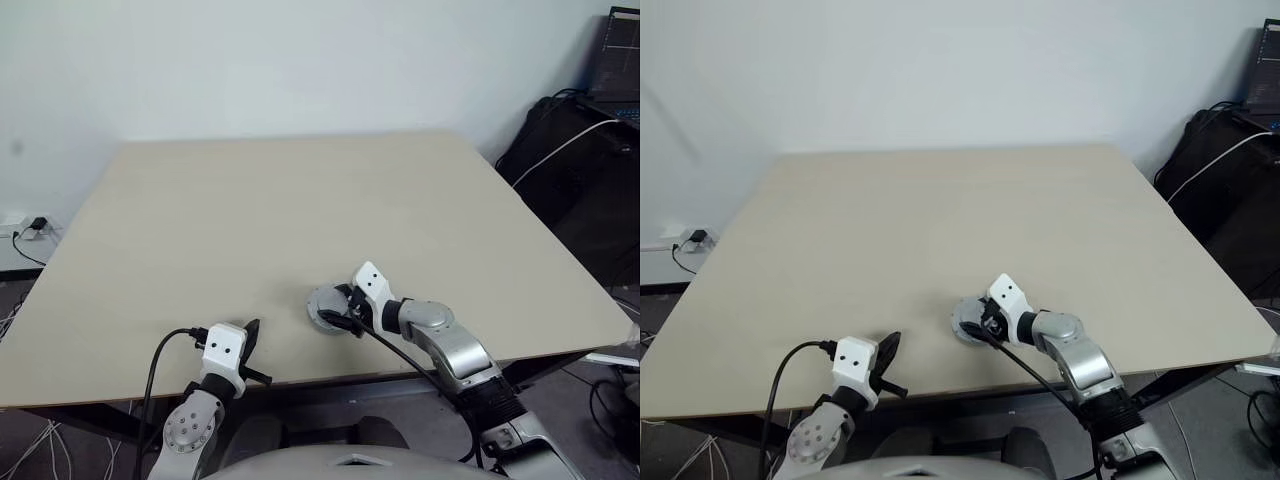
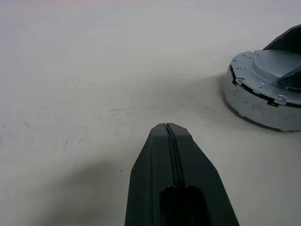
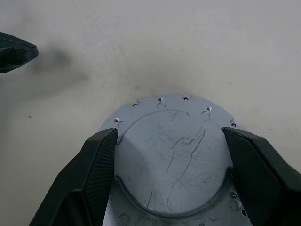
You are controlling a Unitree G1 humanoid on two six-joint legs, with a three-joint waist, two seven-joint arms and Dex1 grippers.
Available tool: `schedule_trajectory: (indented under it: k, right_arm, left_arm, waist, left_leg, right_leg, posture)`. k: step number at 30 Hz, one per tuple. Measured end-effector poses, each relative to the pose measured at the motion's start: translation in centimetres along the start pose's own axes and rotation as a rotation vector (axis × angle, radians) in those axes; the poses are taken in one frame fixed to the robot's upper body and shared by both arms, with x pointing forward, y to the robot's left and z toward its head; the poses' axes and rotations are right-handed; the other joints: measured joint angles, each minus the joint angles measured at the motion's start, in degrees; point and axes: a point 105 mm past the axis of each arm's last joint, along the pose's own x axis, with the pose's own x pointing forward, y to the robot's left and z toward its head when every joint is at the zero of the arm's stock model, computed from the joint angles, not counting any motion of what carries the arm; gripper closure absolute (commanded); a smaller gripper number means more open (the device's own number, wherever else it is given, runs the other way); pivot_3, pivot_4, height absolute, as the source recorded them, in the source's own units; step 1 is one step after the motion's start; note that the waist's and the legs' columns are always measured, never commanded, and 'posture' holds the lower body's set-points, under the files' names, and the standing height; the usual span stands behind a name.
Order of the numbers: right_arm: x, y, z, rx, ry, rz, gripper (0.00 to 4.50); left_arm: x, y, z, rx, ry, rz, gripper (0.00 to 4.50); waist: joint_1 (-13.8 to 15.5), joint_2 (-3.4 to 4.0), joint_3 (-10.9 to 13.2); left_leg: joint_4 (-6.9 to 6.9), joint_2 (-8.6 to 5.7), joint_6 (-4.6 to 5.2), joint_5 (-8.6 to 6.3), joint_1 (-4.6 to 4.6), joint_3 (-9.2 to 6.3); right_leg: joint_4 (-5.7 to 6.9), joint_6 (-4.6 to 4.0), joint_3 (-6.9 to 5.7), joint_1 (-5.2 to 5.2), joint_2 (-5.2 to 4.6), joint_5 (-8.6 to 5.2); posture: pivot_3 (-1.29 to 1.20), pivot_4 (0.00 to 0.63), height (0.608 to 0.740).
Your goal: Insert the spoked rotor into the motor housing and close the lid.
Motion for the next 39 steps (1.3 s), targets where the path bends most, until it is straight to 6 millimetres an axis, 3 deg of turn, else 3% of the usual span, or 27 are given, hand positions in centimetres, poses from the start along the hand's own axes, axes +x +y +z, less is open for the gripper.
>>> schedule_trajectory:
  k: [39]
  right_arm:
    - [0.5, 0.2, 0.4, -0.044, 0.123, 0.014, 1.27]
  left_arm:
    - [-0.2, -1.0, -0.4, -0.026, 0.014, -0.002, 4.50]
  waist:
    - [0.0, 0.08, -0.2]
  left_leg:
    - [-0.02, 0.02, -0.01, -0.02, 0.02, -0.01]
  right_leg:
    - [-0.01, -0.01, -0.01, 0.00, -0.04, -0.02]
  posture:
    - [0.00, 0.000, 0.740]
